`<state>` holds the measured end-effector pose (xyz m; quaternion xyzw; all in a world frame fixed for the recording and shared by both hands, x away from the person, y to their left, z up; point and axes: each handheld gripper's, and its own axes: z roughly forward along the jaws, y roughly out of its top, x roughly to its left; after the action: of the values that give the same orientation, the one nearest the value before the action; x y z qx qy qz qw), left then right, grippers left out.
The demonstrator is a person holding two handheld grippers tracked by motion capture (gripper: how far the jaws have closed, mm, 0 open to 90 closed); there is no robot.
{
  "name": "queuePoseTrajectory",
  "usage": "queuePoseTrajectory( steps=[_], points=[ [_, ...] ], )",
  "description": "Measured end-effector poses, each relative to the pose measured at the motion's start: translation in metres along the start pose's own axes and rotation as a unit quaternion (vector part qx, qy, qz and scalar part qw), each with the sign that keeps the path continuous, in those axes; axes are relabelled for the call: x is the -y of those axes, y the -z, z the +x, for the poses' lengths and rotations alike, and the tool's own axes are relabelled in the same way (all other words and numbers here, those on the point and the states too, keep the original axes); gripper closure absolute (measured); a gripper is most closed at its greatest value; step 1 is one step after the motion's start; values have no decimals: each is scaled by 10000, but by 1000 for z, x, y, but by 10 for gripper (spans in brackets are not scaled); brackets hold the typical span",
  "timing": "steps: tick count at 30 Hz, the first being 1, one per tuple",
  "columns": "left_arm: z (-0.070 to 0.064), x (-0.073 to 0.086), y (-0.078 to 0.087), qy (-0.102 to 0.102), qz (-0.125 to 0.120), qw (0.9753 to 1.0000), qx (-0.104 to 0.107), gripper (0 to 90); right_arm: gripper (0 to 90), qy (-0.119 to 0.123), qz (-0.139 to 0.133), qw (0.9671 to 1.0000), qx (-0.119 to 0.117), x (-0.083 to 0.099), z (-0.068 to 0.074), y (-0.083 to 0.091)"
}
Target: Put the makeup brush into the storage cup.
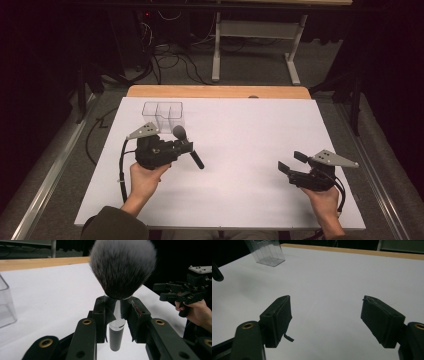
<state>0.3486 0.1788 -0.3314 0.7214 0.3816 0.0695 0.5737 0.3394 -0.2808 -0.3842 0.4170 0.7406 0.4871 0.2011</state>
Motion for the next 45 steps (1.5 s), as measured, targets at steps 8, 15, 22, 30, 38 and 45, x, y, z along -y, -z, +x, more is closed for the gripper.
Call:
queuePoseTrajectory(
  steps=[8, 15, 22, 30, 38, 45],
  points=[
    [8, -7, 11, 6, -72, 9998, -169, 699, 234, 17, -68, 10000, 10, 3, -2, -2],
    [12, -12, 18, -1, -107, 9996, -270, 698, 216, 2, -53, 10000, 65, 4, -3, -4],
    [18, -14, 21, 10, -101, 9992, -374, 699, 197, -119, -27, 9999, -29, 5, -3, -8],
    [23, -17, 22, 24, -87, 9989, -461, 698, 189, -96, -30, 9999, -4, 5, -3, -9],
    [26, -21, 25, 6, -107, 9986, -525, 699, 186, -85, -17, 10000, 10, 6, -2, -9],
    [28, -26, 27, -6, -129, 9982, -584, 699, 184, -86, -25, 10000, 19, 6, -2, -9]
  ],
)
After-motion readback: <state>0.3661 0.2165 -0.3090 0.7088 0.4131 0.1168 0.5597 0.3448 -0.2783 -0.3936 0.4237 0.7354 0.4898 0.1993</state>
